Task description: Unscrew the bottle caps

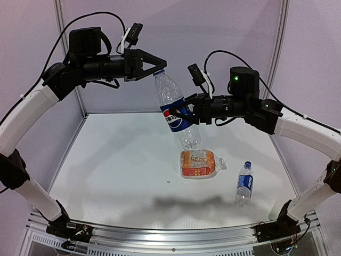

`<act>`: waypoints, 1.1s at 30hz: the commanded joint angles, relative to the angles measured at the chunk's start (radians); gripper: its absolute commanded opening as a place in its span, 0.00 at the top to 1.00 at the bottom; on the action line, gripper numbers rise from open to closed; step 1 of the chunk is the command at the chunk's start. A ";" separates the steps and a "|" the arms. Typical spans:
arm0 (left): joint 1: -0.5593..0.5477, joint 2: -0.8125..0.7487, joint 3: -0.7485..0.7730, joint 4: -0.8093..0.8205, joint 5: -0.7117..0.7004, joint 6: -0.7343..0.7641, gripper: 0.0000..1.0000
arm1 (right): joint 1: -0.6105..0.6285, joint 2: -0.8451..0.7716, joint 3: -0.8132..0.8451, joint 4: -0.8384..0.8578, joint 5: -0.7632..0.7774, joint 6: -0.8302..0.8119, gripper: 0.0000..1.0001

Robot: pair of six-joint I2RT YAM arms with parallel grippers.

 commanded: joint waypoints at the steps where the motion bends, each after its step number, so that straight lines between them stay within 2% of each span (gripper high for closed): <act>1: -0.015 0.021 0.024 -0.053 -0.051 -0.022 0.89 | -0.003 0.015 0.020 -0.025 0.087 -0.038 0.61; 5: -0.020 0.057 0.047 -0.175 -0.179 -0.059 0.88 | -0.004 0.058 0.068 -0.146 0.318 -0.137 0.61; 9: -0.036 0.101 0.092 -0.370 -0.478 -0.188 0.88 | -0.003 0.141 0.139 -0.273 0.636 -0.177 0.63; 11: -0.036 0.125 0.103 -0.435 -0.566 -0.276 0.87 | -0.004 0.168 0.151 -0.290 0.722 -0.170 0.63; 14: -0.037 0.150 0.110 -0.440 -0.597 -0.352 0.87 | 0.000 0.192 0.161 -0.283 0.722 -0.152 0.64; 20: -0.038 0.197 0.196 -0.467 -0.595 -0.364 0.80 | 0.018 0.204 0.159 -0.281 0.687 -0.159 0.63; 23: -0.036 0.199 0.196 -0.443 -0.568 -0.346 0.70 | 0.021 0.199 0.146 -0.277 0.640 -0.161 0.63; 29: -0.030 0.158 0.177 -0.381 -0.516 -0.264 0.38 | 0.021 0.167 0.107 -0.265 0.614 -0.160 0.64; 33: 0.018 0.102 0.133 -0.390 -0.513 -0.204 0.29 | 0.021 0.143 0.097 -0.266 0.596 -0.164 0.64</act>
